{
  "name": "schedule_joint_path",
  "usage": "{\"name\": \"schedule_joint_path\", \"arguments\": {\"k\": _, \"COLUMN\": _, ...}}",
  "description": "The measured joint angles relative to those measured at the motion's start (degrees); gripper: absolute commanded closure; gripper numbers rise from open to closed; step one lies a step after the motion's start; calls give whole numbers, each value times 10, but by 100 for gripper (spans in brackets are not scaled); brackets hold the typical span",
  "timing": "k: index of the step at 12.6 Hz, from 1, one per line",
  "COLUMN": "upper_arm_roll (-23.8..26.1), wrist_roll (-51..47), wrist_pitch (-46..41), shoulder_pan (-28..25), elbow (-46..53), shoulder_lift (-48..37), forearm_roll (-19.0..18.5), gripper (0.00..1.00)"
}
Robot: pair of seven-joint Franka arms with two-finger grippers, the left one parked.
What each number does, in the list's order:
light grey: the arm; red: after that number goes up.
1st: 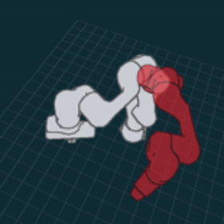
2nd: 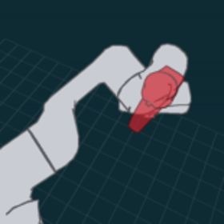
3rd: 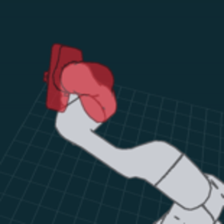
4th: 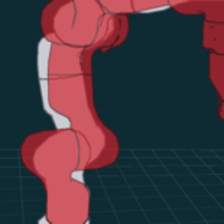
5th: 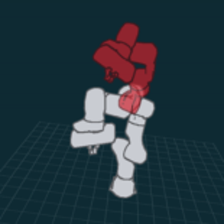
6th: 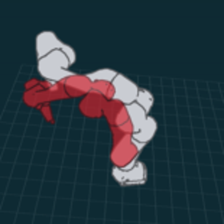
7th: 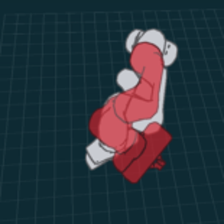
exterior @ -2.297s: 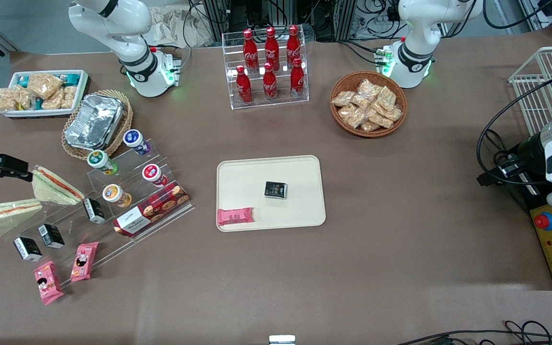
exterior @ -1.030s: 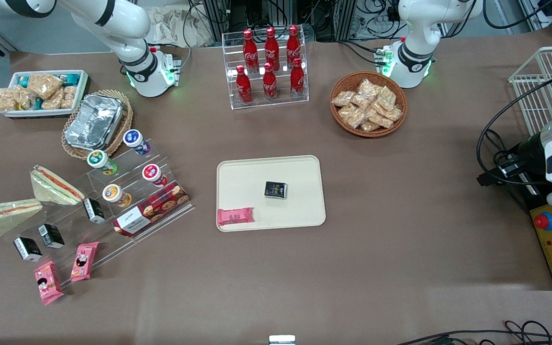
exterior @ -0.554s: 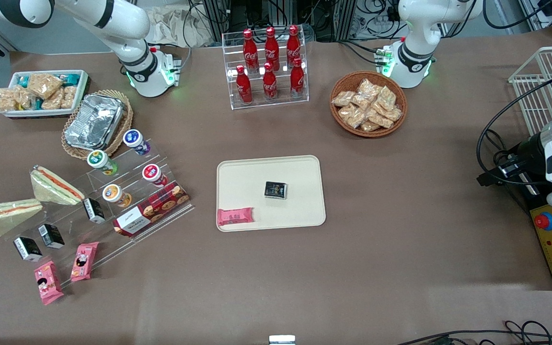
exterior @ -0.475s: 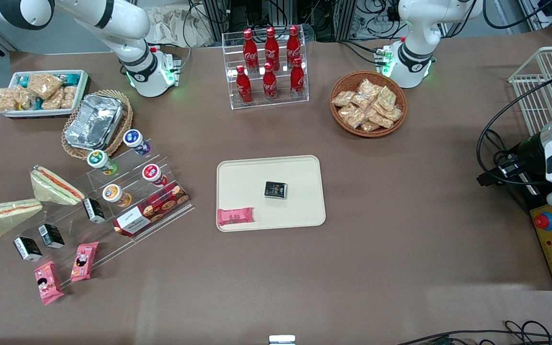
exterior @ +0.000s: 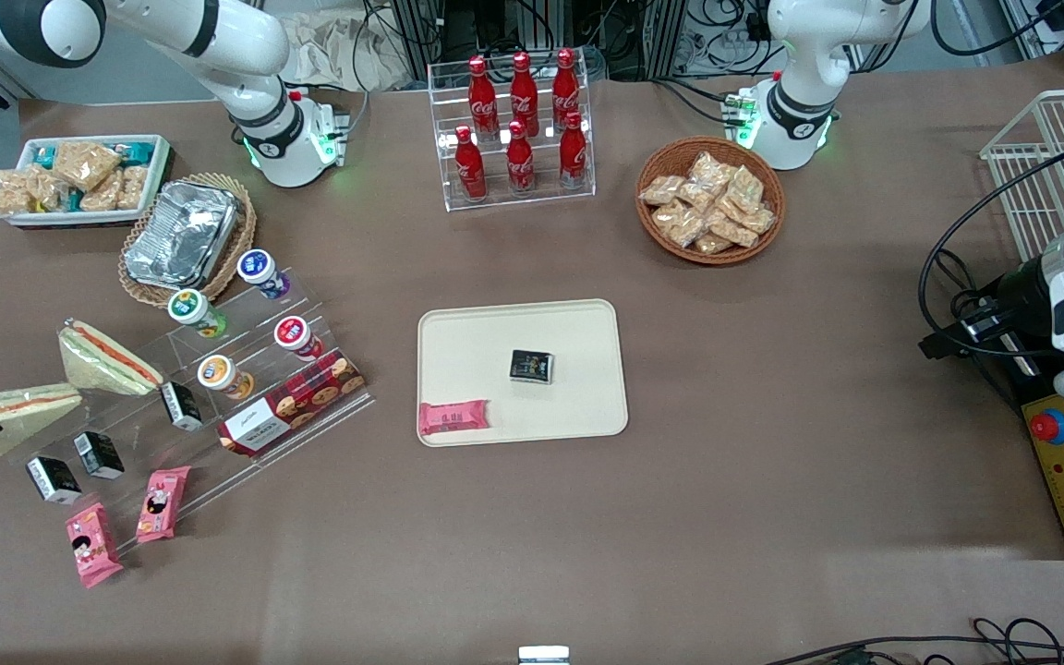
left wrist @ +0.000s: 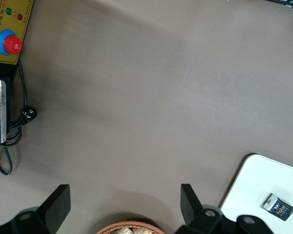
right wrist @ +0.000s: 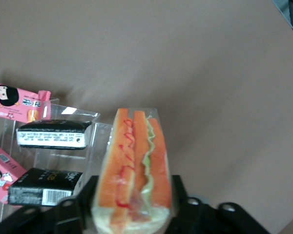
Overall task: Place sandwich on tray
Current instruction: 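Lift the sandwich off the display stand with the right gripper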
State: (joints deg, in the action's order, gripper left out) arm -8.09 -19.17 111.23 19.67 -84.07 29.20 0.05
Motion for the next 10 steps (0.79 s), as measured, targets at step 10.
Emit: {"name": "schedule_joint_path", "arguments": {"k": 10, "upper_arm_roll": 8, "wrist_roll": 100, "wrist_pitch": -14, "shoulder_pan": 5, "elbow": 14, "shoulder_lift": -40, "forearm_roll": 10, "gripper": 99}}
